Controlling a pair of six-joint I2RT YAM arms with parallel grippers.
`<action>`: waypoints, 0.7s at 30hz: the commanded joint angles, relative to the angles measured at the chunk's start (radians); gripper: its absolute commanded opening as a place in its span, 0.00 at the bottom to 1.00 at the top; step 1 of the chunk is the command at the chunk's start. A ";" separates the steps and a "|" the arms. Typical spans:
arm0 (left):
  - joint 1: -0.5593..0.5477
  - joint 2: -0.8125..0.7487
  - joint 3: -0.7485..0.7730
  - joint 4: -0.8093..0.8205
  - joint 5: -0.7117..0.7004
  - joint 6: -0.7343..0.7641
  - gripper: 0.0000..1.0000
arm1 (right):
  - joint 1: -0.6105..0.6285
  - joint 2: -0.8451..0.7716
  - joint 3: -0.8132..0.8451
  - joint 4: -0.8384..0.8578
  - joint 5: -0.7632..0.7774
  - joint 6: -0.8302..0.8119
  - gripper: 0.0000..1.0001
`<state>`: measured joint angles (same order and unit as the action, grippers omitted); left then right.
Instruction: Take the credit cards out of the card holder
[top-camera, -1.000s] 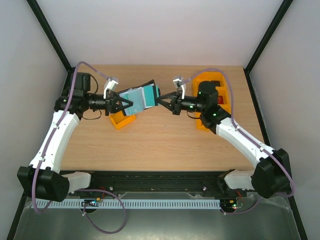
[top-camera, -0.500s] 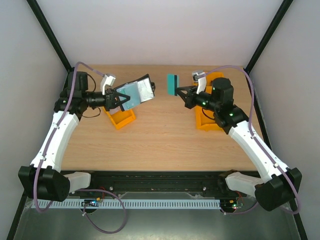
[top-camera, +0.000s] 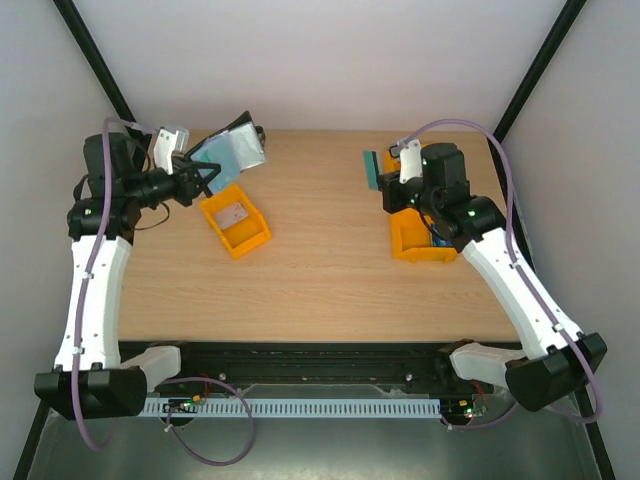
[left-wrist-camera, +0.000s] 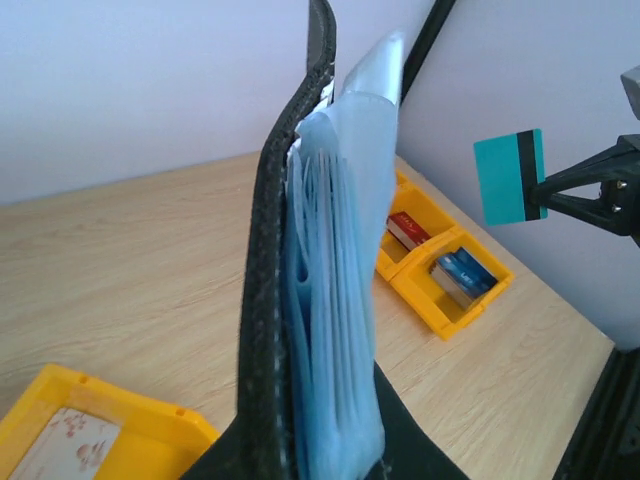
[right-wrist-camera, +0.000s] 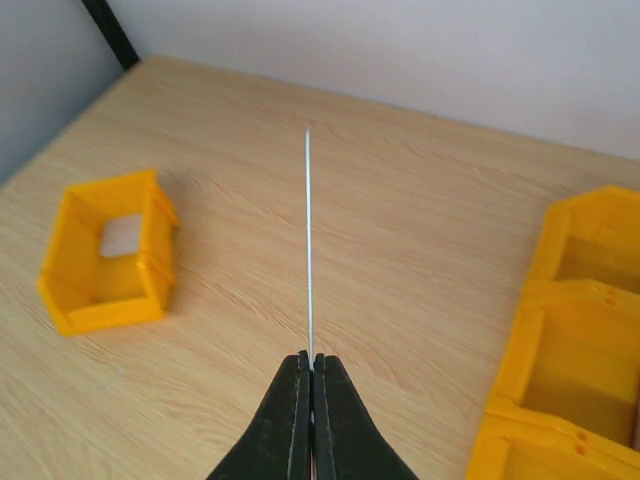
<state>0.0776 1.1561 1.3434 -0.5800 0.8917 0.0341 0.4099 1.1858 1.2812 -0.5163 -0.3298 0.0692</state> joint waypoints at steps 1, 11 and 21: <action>0.007 -0.052 0.035 -0.077 -0.091 0.020 0.02 | 0.001 0.038 0.050 -0.147 0.124 -0.118 0.02; 0.000 0.125 0.183 -0.057 -0.068 -0.057 0.02 | 0.000 0.209 0.257 -0.143 0.247 -0.177 0.02; -0.053 0.751 0.906 -0.297 -0.152 0.026 0.02 | -0.052 0.473 0.406 0.021 0.336 -0.153 0.01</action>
<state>0.0414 1.7248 1.9980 -0.7555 0.7834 0.0185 0.3714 1.5631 1.6096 -0.5697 -0.0879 -0.0860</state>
